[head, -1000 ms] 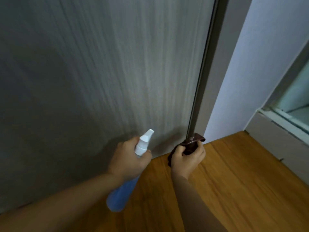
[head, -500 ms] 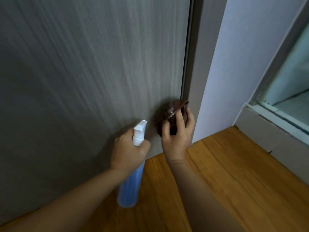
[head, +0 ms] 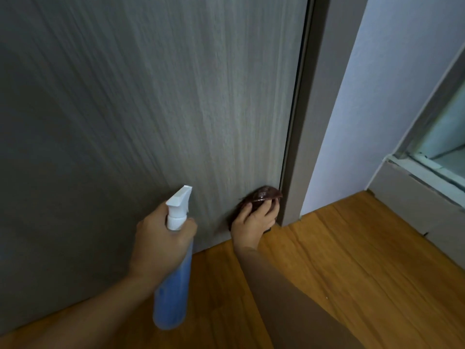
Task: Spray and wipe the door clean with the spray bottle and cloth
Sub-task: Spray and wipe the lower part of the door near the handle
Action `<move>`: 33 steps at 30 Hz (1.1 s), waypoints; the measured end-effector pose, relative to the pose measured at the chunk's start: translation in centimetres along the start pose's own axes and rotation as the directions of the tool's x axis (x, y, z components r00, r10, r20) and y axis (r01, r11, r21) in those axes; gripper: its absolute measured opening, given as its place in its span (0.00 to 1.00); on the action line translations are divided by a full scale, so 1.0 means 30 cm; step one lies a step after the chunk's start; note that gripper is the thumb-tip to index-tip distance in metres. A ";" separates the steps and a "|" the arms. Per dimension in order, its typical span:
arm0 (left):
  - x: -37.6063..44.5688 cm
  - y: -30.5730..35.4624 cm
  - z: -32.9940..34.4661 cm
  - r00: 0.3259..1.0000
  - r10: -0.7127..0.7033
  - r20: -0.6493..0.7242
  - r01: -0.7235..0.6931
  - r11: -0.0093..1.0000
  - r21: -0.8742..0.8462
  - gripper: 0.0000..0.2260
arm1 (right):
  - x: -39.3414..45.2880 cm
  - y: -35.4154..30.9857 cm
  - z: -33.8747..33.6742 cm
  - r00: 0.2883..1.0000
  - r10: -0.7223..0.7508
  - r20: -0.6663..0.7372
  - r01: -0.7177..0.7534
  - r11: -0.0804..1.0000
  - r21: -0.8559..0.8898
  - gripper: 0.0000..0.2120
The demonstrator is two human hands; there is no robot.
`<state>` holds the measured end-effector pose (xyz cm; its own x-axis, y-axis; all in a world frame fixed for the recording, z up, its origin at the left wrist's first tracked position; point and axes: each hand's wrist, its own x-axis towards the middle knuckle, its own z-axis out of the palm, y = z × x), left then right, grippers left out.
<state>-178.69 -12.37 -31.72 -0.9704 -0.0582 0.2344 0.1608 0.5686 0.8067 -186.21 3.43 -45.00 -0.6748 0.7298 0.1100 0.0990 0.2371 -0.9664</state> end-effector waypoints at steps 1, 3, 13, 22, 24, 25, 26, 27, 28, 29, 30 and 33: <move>-0.003 -0.008 -0.010 1.000 -0.002 -0.006 0.002 1.000 0.005 0.10 | 0.001 -0.013 -0.002 1.000 0.021 -0.005 -0.021 1.000 0.008 0.24; -0.008 -0.019 -0.023 1.000 -0.017 -0.010 0.017 1.000 0.018 0.08 | 0.002 -0.042 -0.009 0.997 0.078 -0.019 -0.077 0.997 0.031 0.24; -0.047 -0.034 -0.083 0.996 -0.022 -0.081 0.018 0.998 -0.059 0.12 | -0.005 -0.202 -0.007 0.958 -0.275 -0.076 0.278 0.960 0.026 0.22; -0.159 -0.137 -0.234 0.982 -0.063 -0.176 0.062 0.998 -0.014 0.16 | 0.039 -0.139 -0.003 0.981 -0.049 -0.187 0.053 0.998 0.018 0.24; -0.173 -0.166 -0.263 0.974 -0.091 -0.209 0.094 0.996 0.003 0.14 | 0.009 -0.138 0.018 0.979 -0.063 -0.196 0.061 0.998 -0.013 0.24; -0.179 -0.178 -0.277 0.970 -0.103 -0.221 0.108 0.994 0.009 0.12 | -0.016 -0.134 0.032 0.977 -0.089 -0.194 0.084 0.996 -0.038 0.23; -0.183 -0.189 -0.290 0.965 -0.119 -0.232 0.125 0.992 0.010 0.10 | -0.049 -0.127 0.047 0.976 -0.125 -0.180 0.116 0.991 -0.064 0.23; -0.185 -0.198 -0.304 0.961 -0.132 -0.242 0.139 0.990 0.011 0.09 | -0.091 -0.119 0.062 0.976 -0.158 -0.152 0.147 0.986 -0.083 0.22; -0.186 -0.204 -0.316 0.958 -0.136 -0.254 0.145 0.989 0.017 0.09 | -0.139 -0.112 0.078 0.977 -0.182 -0.111 0.171 0.981 -0.096 0.22; -0.187 -0.209 -0.327 0.955 -0.131 -0.265 0.144 0.989 0.030 0.10 | -0.189 -0.107 0.096 0.978 -0.199 -0.063 0.192 0.976 -0.107 0.22; -0.188 -0.212 -0.338 0.954 -0.125 -0.274 0.141 0.989 0.042 0.12 | -0.241 -0.104 0.116 0.977 -0.215 -0.018 0.211 0.970 -0.118 0.22; -0.190 -0.229 -0.370 0.941 -0.125 -0.315 0.146 0.988 0.043 0.10 | -0.376 -0.112 0.176 0.970 -0.228 0.085 0.237 0.964 -0.122 0.23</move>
<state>-172.26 -25.05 -32.57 -0.8765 -0.3838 0.2904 0.0100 0.5888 0.8082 -182.80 -8.98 -44.23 -0.7393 0.5994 0.3069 0.0249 0.4798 -0.8770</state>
